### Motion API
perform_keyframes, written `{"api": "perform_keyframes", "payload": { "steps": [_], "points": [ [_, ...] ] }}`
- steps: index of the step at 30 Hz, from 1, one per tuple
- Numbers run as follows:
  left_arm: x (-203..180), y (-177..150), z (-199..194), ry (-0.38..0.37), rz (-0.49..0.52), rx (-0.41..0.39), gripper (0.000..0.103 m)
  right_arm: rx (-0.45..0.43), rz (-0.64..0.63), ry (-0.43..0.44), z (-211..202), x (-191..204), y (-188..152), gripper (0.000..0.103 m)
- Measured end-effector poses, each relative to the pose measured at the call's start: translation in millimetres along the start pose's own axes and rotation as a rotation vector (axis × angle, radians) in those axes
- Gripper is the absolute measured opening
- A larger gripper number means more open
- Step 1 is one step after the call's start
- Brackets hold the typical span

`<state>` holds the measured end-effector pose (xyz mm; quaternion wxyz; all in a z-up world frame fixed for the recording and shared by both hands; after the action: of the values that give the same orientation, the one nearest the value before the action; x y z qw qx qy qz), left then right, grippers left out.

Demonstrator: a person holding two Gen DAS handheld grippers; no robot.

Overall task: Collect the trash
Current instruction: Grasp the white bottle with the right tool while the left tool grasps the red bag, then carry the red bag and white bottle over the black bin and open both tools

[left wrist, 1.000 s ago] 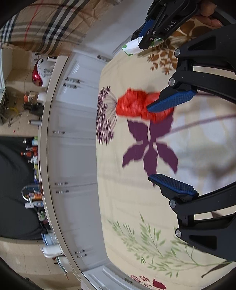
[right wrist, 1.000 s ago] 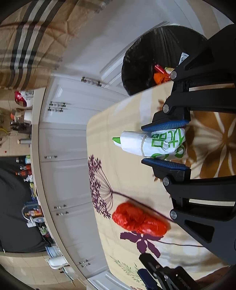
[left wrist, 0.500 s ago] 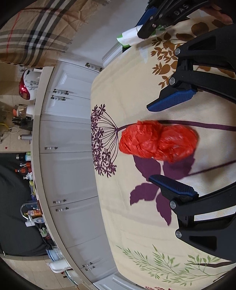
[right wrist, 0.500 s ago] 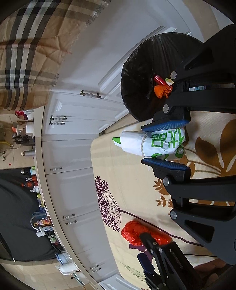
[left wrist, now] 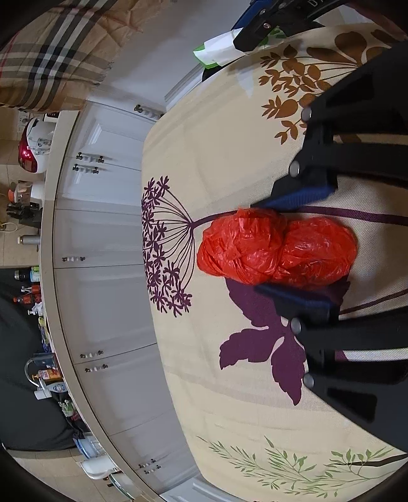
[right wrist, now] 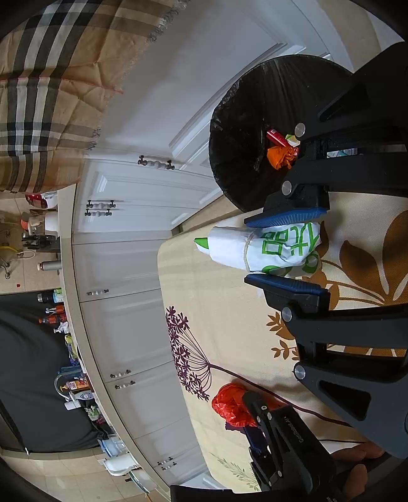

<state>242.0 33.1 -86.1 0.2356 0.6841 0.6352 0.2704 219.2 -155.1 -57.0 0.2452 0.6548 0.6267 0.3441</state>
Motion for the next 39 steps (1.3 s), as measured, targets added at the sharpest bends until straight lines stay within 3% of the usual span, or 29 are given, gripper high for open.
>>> {"api": "perform_keyframes", "payload": {
  "steps": [26, 39],
  "points": [
    [1, -1, -6, 0.004, -0.003, -0.027, 0.038, -0.003, 0.0, -0.006, 0, -1, 0, 0.029],
    [-6, -1, -29, 0.007, 0.016, -0.092, 0.038, -0.03, 0.014, -0.017, -12, -11, 3, 0.029]
  ]
}}
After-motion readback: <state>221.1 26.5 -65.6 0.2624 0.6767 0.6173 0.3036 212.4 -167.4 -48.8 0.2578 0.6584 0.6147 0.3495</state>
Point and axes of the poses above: each gripper's, at about its wrist camera, not at the fingertips, and z roughly the way its jaws point, x to its left, y to its top, the point moved 1 cm from there along z, roughly the way its jaws point, and after that the axes turned 7 degrees about z, right-handed, at the moved point
